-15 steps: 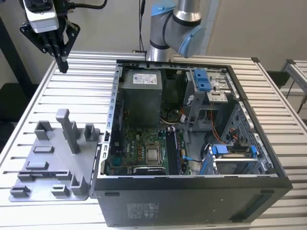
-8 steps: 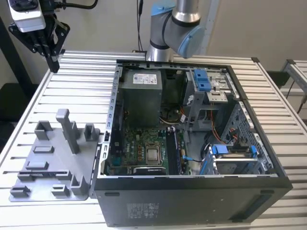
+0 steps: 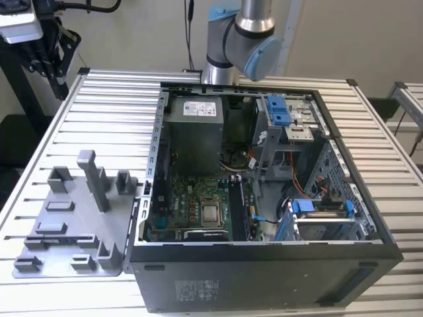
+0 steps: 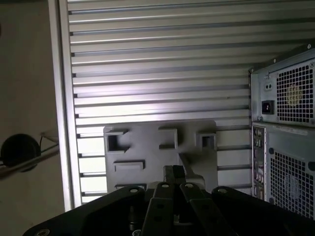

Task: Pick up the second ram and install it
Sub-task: 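Reach for the second ram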

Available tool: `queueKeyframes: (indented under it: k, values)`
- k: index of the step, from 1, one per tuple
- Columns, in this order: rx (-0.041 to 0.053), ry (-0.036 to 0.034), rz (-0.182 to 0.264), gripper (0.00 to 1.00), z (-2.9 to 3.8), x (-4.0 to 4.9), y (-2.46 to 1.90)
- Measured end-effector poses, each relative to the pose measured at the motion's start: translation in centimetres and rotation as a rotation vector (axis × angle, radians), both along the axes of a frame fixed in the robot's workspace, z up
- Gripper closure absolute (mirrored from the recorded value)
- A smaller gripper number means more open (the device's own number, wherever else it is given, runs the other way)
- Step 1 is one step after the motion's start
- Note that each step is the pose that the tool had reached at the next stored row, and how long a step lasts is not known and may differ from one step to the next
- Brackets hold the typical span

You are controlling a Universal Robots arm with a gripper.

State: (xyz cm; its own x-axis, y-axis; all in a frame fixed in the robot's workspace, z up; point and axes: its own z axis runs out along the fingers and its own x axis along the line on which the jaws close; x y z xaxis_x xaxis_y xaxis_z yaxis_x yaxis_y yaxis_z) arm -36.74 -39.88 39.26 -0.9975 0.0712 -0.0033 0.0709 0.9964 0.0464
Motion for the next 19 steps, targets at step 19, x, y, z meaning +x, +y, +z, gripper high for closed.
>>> queueKeyframes:
  k: [19]
  values:
    - [0.0, 0.0003, 0.0, 0.89, -0.01, -2.01, -0.09]
